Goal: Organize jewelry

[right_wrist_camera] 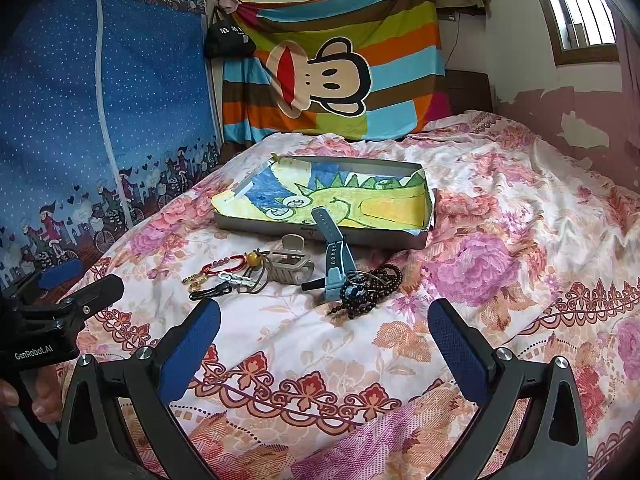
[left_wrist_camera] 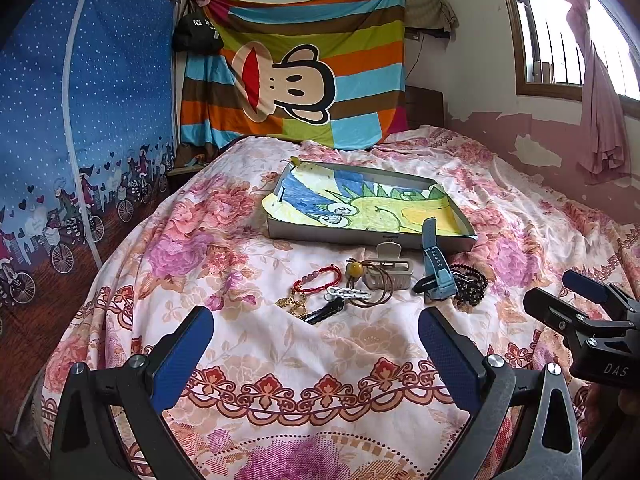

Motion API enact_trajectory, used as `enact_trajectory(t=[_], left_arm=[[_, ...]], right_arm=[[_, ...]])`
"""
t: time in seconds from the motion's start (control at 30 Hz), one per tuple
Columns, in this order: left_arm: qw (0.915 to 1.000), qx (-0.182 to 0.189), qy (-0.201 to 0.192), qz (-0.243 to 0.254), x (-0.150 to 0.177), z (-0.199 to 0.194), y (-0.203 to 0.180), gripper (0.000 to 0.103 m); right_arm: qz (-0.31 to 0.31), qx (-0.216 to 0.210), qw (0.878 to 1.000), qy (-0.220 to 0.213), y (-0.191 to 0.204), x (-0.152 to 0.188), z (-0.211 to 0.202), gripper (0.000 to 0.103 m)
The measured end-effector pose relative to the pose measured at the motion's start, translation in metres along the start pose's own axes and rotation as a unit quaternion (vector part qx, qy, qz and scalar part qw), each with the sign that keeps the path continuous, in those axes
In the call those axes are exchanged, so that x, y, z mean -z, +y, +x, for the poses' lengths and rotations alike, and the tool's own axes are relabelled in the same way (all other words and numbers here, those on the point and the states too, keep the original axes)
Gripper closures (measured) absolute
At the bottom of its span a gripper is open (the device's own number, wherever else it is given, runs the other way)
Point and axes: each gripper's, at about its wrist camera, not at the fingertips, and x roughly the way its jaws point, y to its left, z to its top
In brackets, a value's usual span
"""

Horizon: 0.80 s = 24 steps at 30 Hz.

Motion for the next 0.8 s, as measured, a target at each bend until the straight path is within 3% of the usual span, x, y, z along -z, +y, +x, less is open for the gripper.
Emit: enact_trajectory(t=[0.8], left_arm=[[1.0, -0.002, 0.001, -0.002, 0.0029, 0.0025, -0.0029, 0.0]], right_arm=[[0.002, -0.001, 1.0, 0.002, -0.0019, 0.0015, 0.0019, 0.001]])
